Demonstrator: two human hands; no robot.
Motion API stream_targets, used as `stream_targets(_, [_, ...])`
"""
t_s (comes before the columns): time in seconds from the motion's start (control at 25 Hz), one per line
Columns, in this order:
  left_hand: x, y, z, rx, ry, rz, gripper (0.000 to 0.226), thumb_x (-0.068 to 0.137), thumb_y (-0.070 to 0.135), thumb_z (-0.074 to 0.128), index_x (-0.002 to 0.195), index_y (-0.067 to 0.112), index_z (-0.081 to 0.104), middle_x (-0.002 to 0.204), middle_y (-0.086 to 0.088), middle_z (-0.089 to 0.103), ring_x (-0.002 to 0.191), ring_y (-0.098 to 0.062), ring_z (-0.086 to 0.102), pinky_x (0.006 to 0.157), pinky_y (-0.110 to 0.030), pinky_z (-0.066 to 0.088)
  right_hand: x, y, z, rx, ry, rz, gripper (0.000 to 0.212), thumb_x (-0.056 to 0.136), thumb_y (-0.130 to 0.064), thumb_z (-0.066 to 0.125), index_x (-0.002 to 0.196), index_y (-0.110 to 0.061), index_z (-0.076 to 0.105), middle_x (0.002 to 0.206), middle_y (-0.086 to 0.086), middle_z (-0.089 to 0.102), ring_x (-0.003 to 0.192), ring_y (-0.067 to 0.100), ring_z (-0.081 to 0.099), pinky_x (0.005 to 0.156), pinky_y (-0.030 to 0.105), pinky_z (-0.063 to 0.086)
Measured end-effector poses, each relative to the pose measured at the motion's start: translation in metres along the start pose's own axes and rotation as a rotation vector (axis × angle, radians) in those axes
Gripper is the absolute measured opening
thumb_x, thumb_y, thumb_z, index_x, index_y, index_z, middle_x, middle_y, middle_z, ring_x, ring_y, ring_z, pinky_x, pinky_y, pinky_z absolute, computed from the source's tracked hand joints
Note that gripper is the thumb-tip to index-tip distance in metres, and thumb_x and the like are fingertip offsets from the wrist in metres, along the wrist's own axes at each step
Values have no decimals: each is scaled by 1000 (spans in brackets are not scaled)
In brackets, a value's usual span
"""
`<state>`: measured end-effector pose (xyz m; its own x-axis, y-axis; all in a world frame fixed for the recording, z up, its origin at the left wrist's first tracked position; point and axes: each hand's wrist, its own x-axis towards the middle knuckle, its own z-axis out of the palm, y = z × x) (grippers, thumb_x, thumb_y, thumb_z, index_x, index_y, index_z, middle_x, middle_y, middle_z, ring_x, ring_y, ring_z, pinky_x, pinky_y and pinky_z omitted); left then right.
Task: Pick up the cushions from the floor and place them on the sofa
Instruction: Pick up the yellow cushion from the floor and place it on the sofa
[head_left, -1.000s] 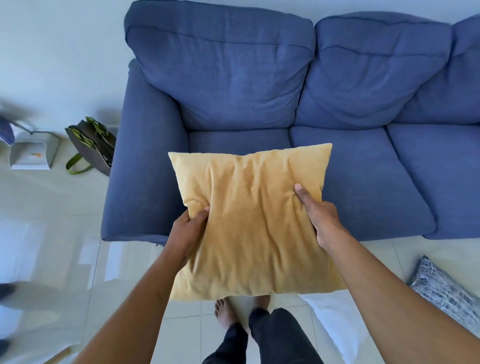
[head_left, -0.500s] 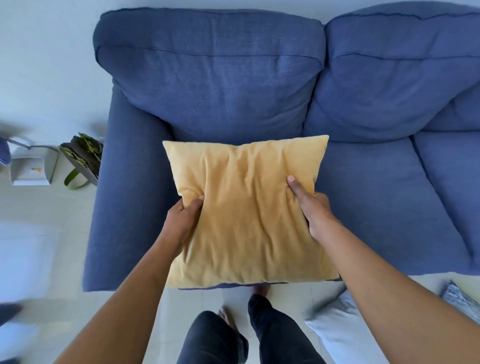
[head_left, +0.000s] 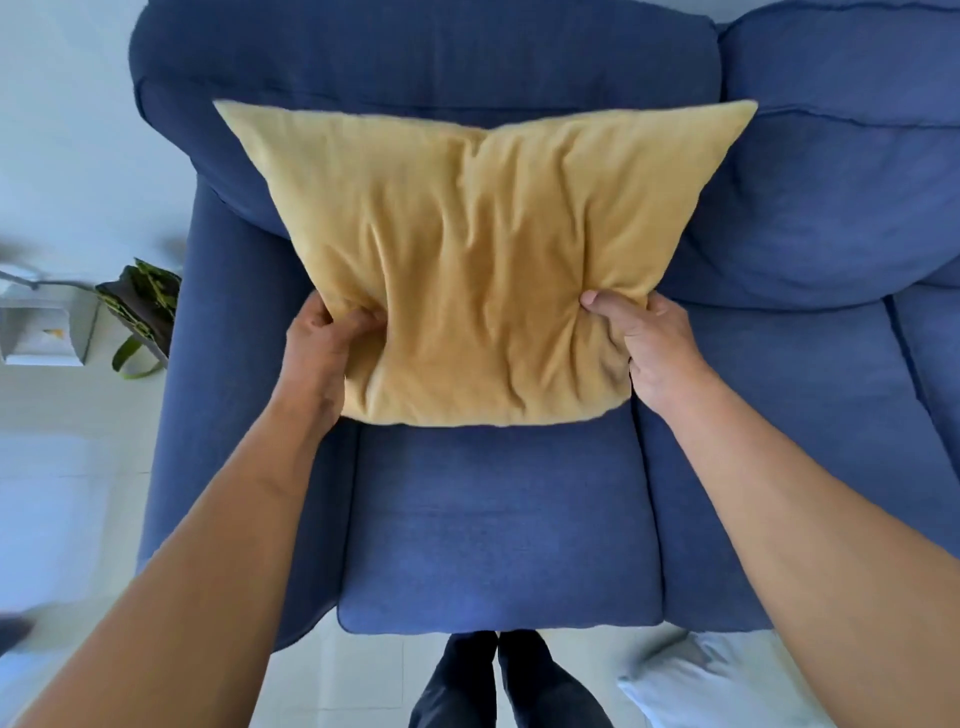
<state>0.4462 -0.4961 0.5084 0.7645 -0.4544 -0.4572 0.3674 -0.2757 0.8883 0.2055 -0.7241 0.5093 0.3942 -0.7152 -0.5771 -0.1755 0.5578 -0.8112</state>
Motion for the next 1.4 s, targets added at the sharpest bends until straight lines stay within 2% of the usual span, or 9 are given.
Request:
stream_targets(0.2, [54,-35,12,110,35,-93,61,72,-3,81,128,14,66,118,-7,79,115,-27,74,99,-46,60,61,25,8,-121,159,-32,21,71,-8,87,86,-16,74,97,3,80,105,28,75,98,46,60])
stream_targets(0.36, [70,-51,33,247,12,-203,27,88,9,68,103,31,70,102,2,79,110,-26,74,92,-51,64,77,51,13,-182,218,90,28,75,-6,87,92,-17,68,108,7,75,111,30,71,101,48,58])
stream_targets(0.48, [69,-45,23,220,83,-160,30,74,10,68,97,28,74,92,0,84,90,-18,81,81,-44,68,72,50,7,-178,234,35,20,79,-8,84,76,-15,66,92,5,75,96,27,73,93,54,61])
stream_targets(0.6, [62,-46,12,248,116,-172,30,76,-3,66,91,22,74,93,-8,83,89,-24,81,77,-45,68,63,51,4,-228,236,44,18,85,-11,83,88,0,69,101,22,76,96,34,74,92,62,59])
stream_targets(0.88, [73,-45,0,305,147,-194,38,66,1,69,101,16,71,108,-12,78,98,-33,78,77,-52,68,60,47,-1,-242,237,59,18,85,-13,81,72,-21,72,75,-3,76,71,14,76,75,51,67])
stream_targets(1.04, [69,-54,-3,485,108,-275,41,82,8,72,122,18,64,116,-8,73,101,-29,74,83,-53,67,53,61,0,-409,230,158,15,91,-25,78,95,-10,76,95,5,78,91,25,75,83,51,63])
stream_targets(1.12, [68,-54,-5,552,100,-266,35,88,14,71,121,20,61,114,-6,71,101,-27,70,87,-49,65,51,63,1,-444,227,184,21,92,-26,77,102,-8,76,102,7,79,101,26,74,76,39,58])
stream_targets(1.2, [73,-39,-10,485,94,-224,35,88,12,69,122,16,61,115,-8,73,97,-24,70,81,-41,63,52,48,2,-364,224,142,7,89,-20,77,96,-20,75,97,-5,76,99,19,72,67,29,52])
stream_targets(1.4, [115,49,-16,-20,193,-99,21,83,26,67,104,26,71,105,6,77,101,-15,74,92,-40,63,82,-39,8,-50,253,-95,41,84,-43,78,117,-22,65,126,-5,70,113,16,67,88,43,59])
